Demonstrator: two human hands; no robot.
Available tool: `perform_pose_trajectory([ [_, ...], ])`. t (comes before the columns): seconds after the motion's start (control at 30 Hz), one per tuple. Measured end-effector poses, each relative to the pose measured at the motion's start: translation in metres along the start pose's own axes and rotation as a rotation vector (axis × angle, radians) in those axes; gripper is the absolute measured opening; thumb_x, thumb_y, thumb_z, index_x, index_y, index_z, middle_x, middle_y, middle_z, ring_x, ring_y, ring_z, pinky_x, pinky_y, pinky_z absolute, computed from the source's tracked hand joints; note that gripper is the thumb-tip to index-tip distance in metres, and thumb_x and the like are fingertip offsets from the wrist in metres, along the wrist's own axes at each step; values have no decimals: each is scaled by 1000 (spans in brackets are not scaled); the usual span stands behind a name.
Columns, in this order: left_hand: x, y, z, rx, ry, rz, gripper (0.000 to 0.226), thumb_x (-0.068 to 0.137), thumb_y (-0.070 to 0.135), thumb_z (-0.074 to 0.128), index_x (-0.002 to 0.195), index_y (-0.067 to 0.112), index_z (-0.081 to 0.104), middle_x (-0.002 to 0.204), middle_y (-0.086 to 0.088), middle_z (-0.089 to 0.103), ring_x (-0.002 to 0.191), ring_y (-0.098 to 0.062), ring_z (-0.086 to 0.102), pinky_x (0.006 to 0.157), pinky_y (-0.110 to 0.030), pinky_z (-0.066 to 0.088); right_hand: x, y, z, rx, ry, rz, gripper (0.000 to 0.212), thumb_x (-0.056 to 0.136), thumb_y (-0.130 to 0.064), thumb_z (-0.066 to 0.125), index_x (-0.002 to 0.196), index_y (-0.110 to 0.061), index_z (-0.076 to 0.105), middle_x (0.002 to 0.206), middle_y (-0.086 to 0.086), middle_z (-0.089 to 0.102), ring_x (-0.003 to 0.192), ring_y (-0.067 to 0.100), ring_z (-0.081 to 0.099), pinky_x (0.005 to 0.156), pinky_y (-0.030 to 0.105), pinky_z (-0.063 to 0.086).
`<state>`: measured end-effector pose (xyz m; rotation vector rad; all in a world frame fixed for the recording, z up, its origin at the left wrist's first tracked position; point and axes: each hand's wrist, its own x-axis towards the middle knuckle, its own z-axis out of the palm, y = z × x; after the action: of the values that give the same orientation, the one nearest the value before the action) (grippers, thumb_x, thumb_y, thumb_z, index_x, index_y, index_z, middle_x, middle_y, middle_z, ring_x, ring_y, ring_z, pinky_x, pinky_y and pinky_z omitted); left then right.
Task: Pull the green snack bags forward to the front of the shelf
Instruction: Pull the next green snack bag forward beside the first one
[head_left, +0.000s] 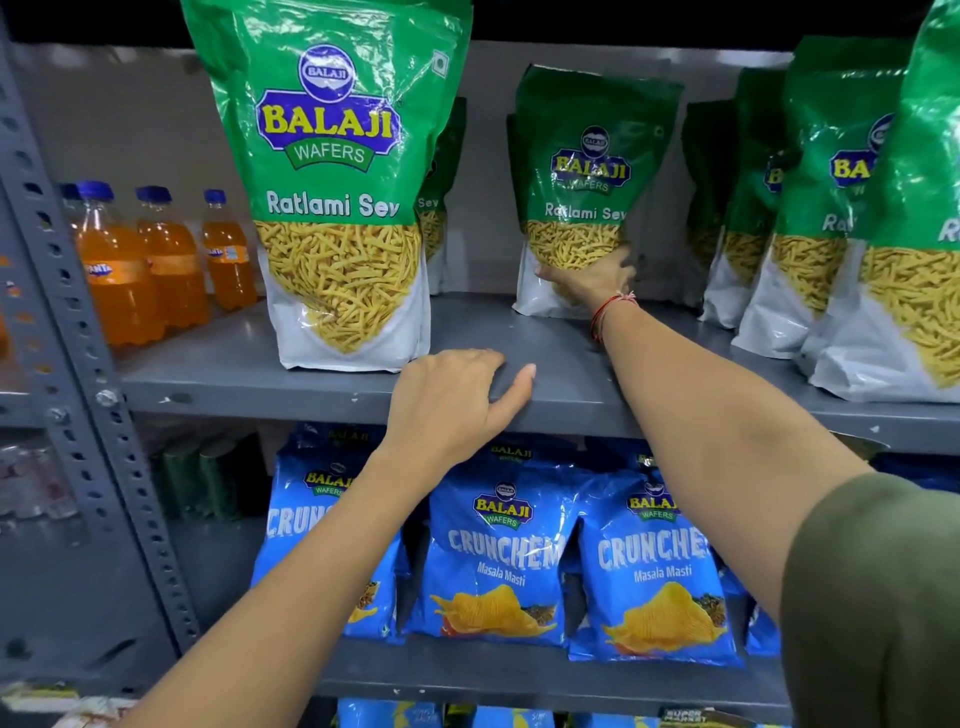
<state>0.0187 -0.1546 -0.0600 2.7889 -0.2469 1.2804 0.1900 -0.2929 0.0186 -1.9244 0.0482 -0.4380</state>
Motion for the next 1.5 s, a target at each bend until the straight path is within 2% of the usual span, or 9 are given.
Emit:
perform_pose_trajectory([
  [0.27, -1, 1, 0, 26, 18, -7, 62, 86, 59, 15, 76, 19, 62, 70, -2, 65, 70, -26, 61, 50, -34, 37, -5, -1, -5, -24, 50, -21, 113, 66, -37, 86, 147, -2, 16, 151, 22, 28, 141, 38, 32, 112, 42, 30],
  [0.53, -1, 2, -2, -2, 30, -1, 64, 86, 58, 16, 80, 20, 66, 71, -1, 68, 70, -25, 63, 48, -33, 41, -27, 0, -21, -29, 39, -36, 120, 68, -37, 85, 152, -4, 7, 153, 23, 24, 143, 38, 29, 115, 43, 27],
  [0.67, -4, 2, -5, 4, 46, 49, 65, 87, 62, 18, 78, 18, 65, 68, -2, 67, 68, -27, 63, 45, -30, 30, -46, 2, -33, -38, 41, -64, 121, 65, -39, 86, 151, -4, 8, 151, 24, 27, 141, 38, 32, 114, 43, 29],
  [0.77, -8, 1, -9, 0, 55, 106, 74, 83, 71, 18, 83, 14, 65, 76, -4, 69, 71, -27, 65, 47, -31, 37, -62, 3, -43, -43, 57, -97, 118, 64, -40, 87, 148, -3, 14, 148, 23, 33, 137, 37, 37, 111, 41, 33],
  [0.9, -12, 2, -13, -10, 48, 130, 87, 74, 81, 20, 93, 10, 66, 95, -7, 72, 83, -27, 67, 56, -36, 50, -85, 6, -57, -30, 65, -123, 116, 63, -43, 87, 148, -5, 17, 145, 19, 39, 135, 36, 41, 109, 41, 36],
  [1.03, -12, 2, -15, 4, 18, 122, 97, 70, 87, 12, 98, 11, 65, 96, -3, 71, 83, -25, 66, 56, -35, 50, -107, 7, -68, -44, 71, -158, 117, 61, -47, 86, 147, -6, 20, 144, 17, 42, 133, 35, 44, 107, 43, 39],
  [1.17, -12, 2, -15, 14, 9, 121, 90, 71, 85, 19, 96, 12, 65, 95, -3, 71, 81, -25, 65, 56, -35, 48, -131, 9, -80, -35, 85, -196, 115, 59, -49, 86, 146, -7, 24, 141, 14, 45, 131, 32, 46, 104, 42, 41],
  [1.5, -11, 1, -16, 9, 0, 132, 81, 71, 82, 28, 87, 12, 64, 88, -5, 72, 73, -27, 65, 49, -32, 44, -172, 16, -103, 18, 76, -295, 120, 53, -51, 88, 148, -15, 25, 141, 8, 47, 132, 27, 46, 109, 46, 40],
])
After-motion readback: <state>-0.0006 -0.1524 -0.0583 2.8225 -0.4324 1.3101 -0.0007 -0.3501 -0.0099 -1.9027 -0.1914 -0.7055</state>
